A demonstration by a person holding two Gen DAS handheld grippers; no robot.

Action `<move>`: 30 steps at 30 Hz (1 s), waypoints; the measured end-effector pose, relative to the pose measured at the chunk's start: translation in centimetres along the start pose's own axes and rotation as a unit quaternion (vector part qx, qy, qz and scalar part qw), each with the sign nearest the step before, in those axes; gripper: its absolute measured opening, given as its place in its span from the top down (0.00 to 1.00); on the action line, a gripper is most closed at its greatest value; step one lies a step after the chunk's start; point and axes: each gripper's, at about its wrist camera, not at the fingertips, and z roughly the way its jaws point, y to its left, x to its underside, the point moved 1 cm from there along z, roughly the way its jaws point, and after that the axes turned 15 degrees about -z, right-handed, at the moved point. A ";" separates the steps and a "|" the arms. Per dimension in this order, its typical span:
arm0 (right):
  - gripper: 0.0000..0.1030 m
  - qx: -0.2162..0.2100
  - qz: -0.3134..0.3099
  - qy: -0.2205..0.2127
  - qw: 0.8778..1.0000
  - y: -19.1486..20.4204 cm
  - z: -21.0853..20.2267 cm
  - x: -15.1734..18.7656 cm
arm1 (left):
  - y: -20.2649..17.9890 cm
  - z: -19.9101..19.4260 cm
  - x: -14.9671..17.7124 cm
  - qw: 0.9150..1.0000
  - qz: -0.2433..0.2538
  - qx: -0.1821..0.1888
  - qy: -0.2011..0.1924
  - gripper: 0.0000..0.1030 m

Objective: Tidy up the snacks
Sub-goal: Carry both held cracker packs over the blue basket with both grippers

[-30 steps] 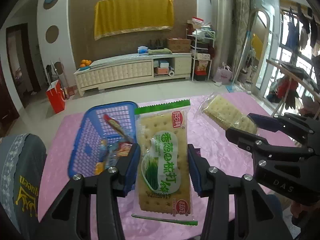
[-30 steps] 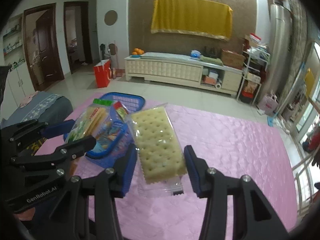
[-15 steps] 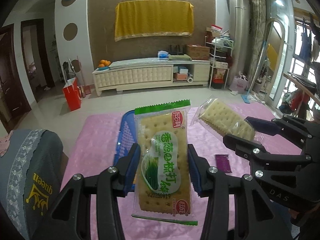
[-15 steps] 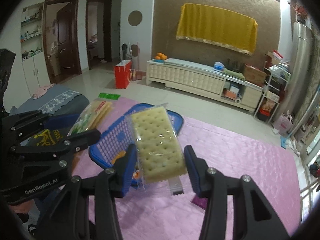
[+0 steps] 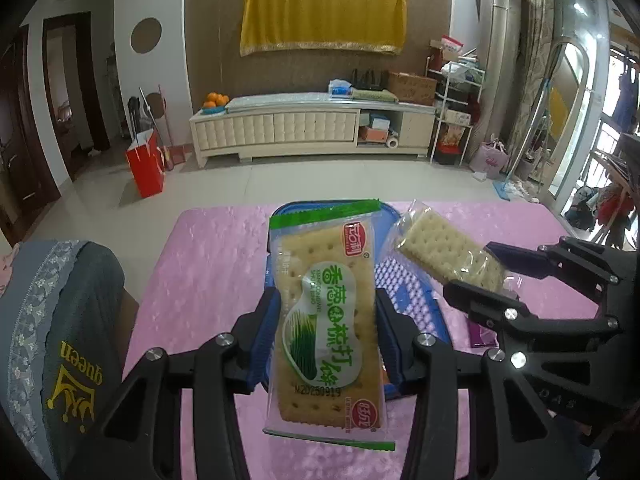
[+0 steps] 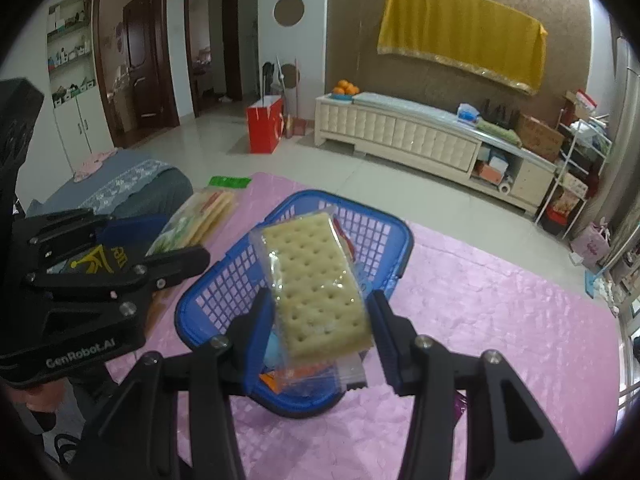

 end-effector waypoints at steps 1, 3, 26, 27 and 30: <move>0.49 0.000 -0.001 0.004 1.000 0.0 0.6 0.0 | 0.2 0.6 0.0 1.000 0.000 0.000 0.003 0.57; 0.49 -0.005 0.002 0.009 1.000 -0.3 1.4 0.0 | 0.5 1.5 -0.2 1.000 0.000 0.000 0.009 0.57; 0.49 0.006 0.024 0.058 0.998 -4.3 9.4 -0.9 | 0.8 12.2 -2.5 0.996 -0.003 0.003 0.088 0.57; 0.49 0.006 0.023 0.057 0.998 -4.3 9.4 -0.8 | 0.8 12.4 -2.6 0.996 -0.005 0.004 0.091 0.57; 0.49 0.001 0.024 0.054 0.998 -4.4 9.0 -0.5 | 0.8 13.0 -2.8 0.995 -0.008 -0.006 0.097 0.48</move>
